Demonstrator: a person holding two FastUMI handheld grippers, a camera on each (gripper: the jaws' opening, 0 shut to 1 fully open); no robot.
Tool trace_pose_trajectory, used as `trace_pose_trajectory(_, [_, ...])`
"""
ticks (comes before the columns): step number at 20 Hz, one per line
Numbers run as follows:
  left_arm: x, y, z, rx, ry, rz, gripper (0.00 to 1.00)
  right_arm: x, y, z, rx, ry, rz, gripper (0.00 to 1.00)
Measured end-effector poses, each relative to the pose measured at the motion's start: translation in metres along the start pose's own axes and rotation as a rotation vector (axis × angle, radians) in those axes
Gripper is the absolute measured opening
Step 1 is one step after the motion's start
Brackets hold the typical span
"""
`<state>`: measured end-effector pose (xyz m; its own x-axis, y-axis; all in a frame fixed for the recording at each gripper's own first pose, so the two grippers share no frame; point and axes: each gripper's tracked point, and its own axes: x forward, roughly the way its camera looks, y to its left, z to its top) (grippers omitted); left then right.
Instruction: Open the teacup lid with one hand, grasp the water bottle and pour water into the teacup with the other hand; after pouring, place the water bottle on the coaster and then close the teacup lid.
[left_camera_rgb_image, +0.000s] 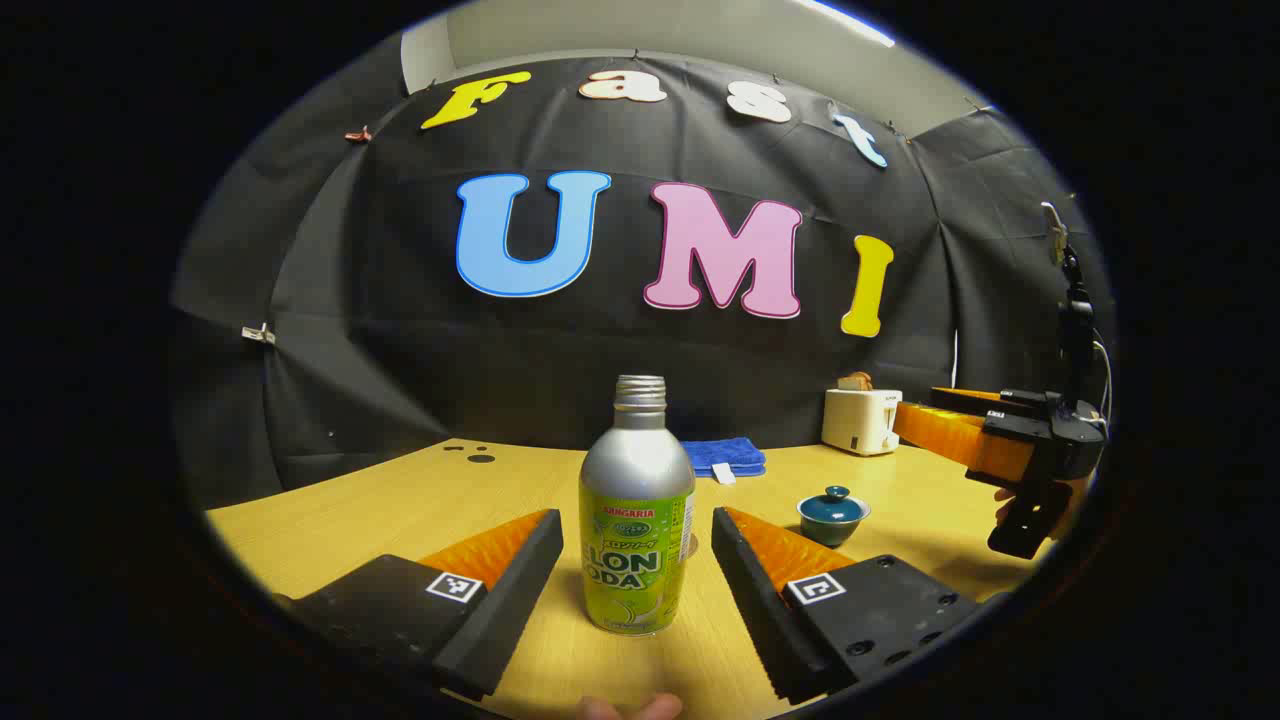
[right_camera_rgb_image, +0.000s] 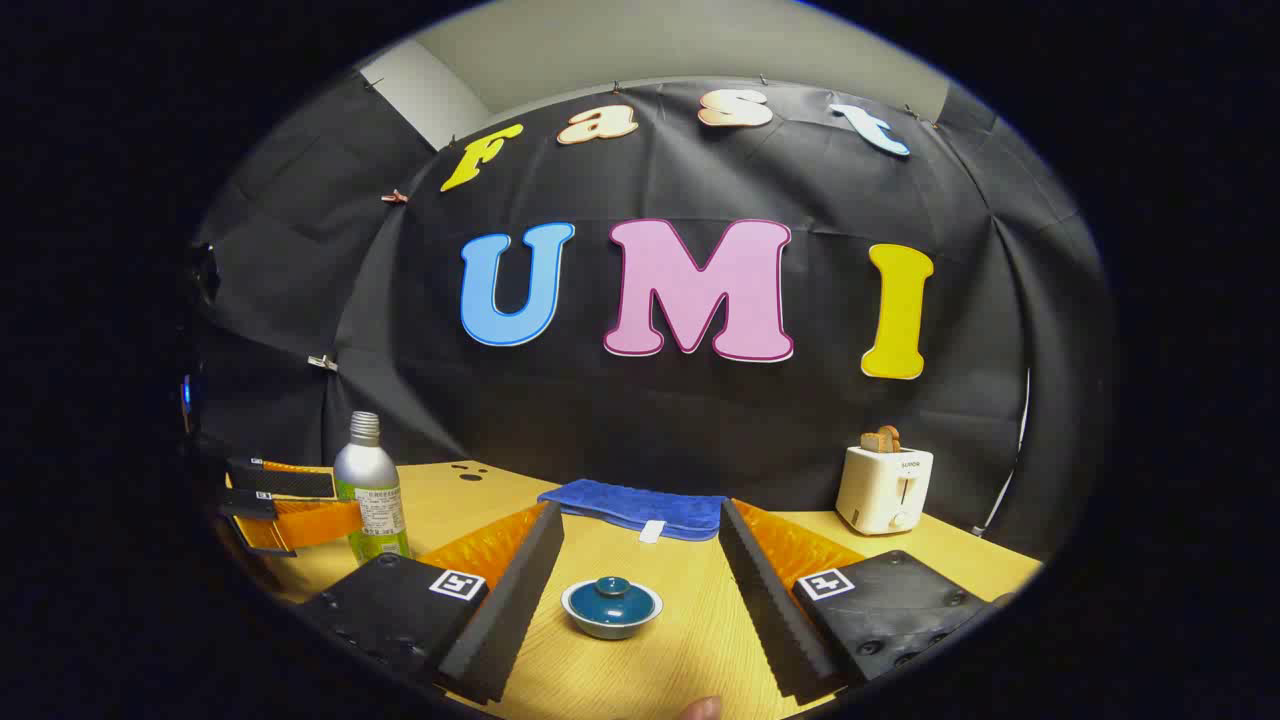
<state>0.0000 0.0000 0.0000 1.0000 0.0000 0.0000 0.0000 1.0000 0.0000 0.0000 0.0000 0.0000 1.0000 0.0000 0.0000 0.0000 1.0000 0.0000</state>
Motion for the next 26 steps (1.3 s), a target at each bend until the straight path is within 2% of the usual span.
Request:
trace_pose_trajectory(6, [0.004,0.000,-0.009,0.009,0.040,0.003,0.95,0.001,-0.002,-0.004,0.001,0.006,-0.007,0.97])
trace_pose_trajectory(20, [0.018,-0.003,-0.013,0.043,0.040,0.017,0.95,0.010,-0.009,-0.022,0.003,0.049,-0.010,0.97])
trace_pose_trajectory(22, [0.019,-0.004,-0.013,0.044,0.040,0.014,0.95,0.016,-0.008,-0.033,0.001,0.094,-0.002,0.97])
trace_pose_trajectory(26, [0.023,-0.003,-0.013,0.044,0.039,0.016,0.95,0.027,0.000,-0.054,0.016,0.207,0.063,0.95])
